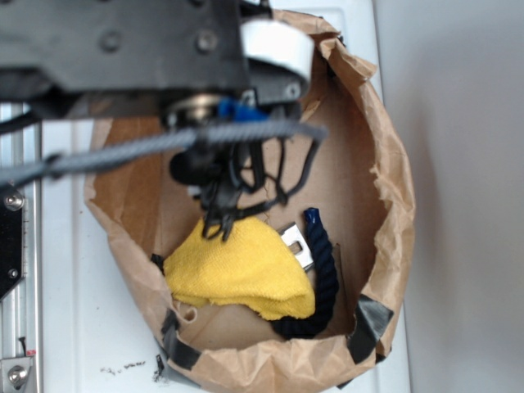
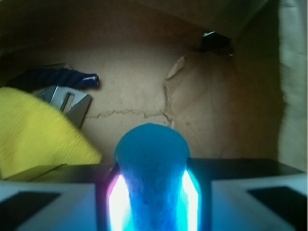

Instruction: Grab the blue ball.

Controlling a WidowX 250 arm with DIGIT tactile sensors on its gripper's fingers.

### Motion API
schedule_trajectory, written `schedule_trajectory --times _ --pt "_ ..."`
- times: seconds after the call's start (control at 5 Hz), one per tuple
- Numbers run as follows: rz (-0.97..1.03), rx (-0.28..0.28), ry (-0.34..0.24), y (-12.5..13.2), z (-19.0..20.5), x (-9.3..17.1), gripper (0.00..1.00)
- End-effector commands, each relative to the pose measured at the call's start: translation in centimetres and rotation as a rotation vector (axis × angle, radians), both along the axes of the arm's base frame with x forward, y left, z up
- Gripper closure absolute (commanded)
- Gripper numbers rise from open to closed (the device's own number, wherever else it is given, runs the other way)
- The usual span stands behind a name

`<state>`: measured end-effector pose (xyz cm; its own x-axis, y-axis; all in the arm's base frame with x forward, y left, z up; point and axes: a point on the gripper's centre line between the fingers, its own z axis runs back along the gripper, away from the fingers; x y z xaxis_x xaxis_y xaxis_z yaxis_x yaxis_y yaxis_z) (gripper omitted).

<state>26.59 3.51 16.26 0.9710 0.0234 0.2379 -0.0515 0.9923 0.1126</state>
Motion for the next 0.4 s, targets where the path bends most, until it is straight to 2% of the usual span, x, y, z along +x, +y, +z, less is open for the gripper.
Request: schedule_trajectory --times 0.0,0.2 --pt "0.004 0.013 -0.073 -2.3 4.88 0.97 1.0" --pt "0.056 0.074 -0.075 -2.05 4.12 1.9 0.39"
